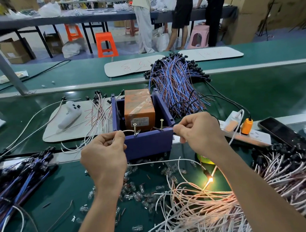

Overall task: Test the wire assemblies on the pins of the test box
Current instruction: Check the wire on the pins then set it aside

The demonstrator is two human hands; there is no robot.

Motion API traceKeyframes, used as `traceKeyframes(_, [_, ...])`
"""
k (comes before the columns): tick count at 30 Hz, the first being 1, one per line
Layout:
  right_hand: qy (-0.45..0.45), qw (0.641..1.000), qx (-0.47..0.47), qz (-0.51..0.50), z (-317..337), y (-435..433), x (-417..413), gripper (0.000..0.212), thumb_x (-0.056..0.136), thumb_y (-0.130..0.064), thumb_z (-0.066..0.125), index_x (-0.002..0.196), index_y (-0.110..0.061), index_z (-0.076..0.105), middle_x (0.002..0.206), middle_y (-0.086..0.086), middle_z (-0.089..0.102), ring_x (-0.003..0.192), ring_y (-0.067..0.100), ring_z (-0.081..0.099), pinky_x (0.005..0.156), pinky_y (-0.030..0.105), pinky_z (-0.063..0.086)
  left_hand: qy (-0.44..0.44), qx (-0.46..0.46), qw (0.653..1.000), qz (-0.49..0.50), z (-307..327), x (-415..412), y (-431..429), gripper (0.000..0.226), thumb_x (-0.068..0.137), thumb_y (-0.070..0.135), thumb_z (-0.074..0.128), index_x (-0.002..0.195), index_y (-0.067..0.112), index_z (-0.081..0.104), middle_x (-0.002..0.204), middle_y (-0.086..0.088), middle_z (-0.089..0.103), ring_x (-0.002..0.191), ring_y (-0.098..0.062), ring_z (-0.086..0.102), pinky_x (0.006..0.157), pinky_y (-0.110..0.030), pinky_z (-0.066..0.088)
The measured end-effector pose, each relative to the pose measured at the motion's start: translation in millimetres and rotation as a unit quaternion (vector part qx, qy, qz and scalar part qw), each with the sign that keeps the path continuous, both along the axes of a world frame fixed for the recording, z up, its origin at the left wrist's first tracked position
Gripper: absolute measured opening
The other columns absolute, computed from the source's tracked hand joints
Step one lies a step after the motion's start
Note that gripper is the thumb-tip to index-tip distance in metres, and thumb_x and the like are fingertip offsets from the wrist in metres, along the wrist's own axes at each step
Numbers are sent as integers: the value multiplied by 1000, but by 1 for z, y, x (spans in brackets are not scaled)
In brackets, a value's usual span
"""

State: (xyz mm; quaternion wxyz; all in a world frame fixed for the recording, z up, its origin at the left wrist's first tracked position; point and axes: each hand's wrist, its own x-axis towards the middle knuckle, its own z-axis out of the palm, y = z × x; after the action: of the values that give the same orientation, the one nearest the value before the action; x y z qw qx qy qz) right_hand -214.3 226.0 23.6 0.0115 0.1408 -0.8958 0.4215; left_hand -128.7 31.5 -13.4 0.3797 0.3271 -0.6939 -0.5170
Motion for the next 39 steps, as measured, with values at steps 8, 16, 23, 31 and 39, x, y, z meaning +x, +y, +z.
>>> traceKeyframes(8, [-46,996,-2,73,5,19,11,24,89,-27,75,65,-26,72,54,-7,70,41,1,52,46,9,39,62,97,993,-30,2,16,-6,15,87,17,81,74,22,76,61,-4,72,46,-13,62,44,-19,48])
traceKeyframes(16, [-57,984,94,140,-9,13,40,18,86,-33,76,70,-26,73,58,-17,66,51,-2,55,49,11,40,89,313,943,-67,8,46,-15,11,105,14,57,96,10,63,64,-5,74,52,-12,67,48,-19,54])
traceKeyframes(23, [-45,981,121,145,-49,-13,79,52,90,-21,72,136,-41,58,121,-15,64,109,8,60,99,23,46,109,459,882,-22,-2,70,-44,22,107,16,52,95,1,63,71,-8,77,58,-12,73,53,-17,57])
traceKeyframes(31, [42,955,274,103,-59,-21,87,39,90,-12,61,118,-38,69,102,-6,77,94,23,65,92,33,49,-11,268,963,3,-23,87,-65,15,110,13,45,116,14,59,88,-11,76,75,-21,77,64,-35,64])
traceKeyframes(39, [80,981,161,71,-57,-18,93,17,98,-22,63,103,-29,78,86,-4,76,79,22,66,80,39,56,-343,-221,902,138,5,111,-50,51,93,54,66,135,26,63,79,-19,72,72,-37,68,68,-37,38])
